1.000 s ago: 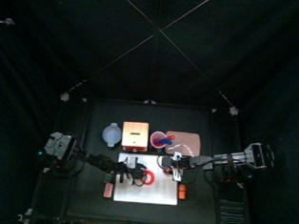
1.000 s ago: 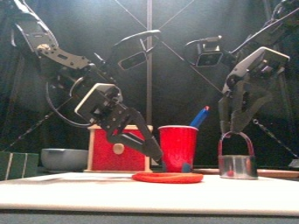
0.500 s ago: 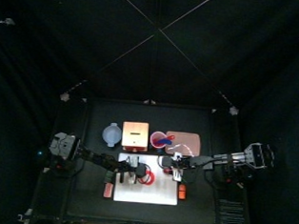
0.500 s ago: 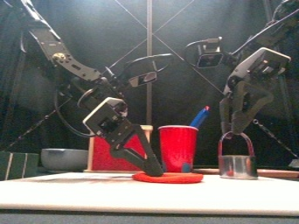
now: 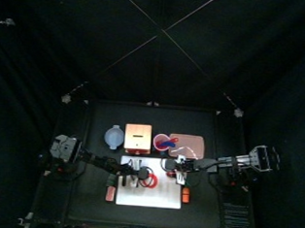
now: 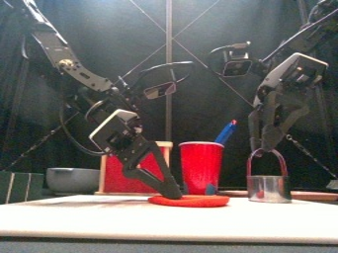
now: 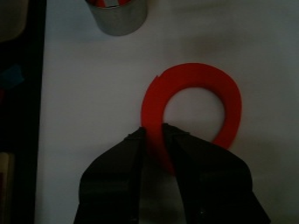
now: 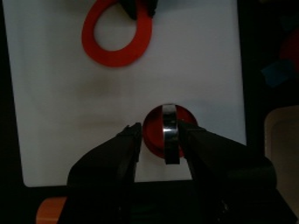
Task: Get the cutter from the drawer then cut the dough then place the extra dough in the bowl
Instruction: Place the extra dough in the bowl
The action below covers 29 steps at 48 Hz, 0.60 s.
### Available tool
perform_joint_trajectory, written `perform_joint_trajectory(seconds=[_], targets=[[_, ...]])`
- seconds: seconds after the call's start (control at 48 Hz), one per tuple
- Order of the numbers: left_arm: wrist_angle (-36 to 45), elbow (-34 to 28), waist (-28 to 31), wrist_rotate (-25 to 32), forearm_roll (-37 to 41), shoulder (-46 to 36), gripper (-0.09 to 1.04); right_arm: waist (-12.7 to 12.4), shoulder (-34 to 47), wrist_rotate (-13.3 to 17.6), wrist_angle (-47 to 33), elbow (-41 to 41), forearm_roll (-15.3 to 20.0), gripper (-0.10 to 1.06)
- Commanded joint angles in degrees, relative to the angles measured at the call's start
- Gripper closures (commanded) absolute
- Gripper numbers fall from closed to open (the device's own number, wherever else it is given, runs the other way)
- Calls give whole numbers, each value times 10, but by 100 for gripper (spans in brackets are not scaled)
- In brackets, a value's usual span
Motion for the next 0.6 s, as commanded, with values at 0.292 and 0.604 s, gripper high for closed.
perform_joint_trajectory(seconds=[0.292,0.604], targets=[[-62,1,-1,3,37,-37,31,-1,-11,-1,-4,-5,4,20],[-158,29,-13,5,81,-133,31,-1,-11,-1,-4,-5,4,20]])
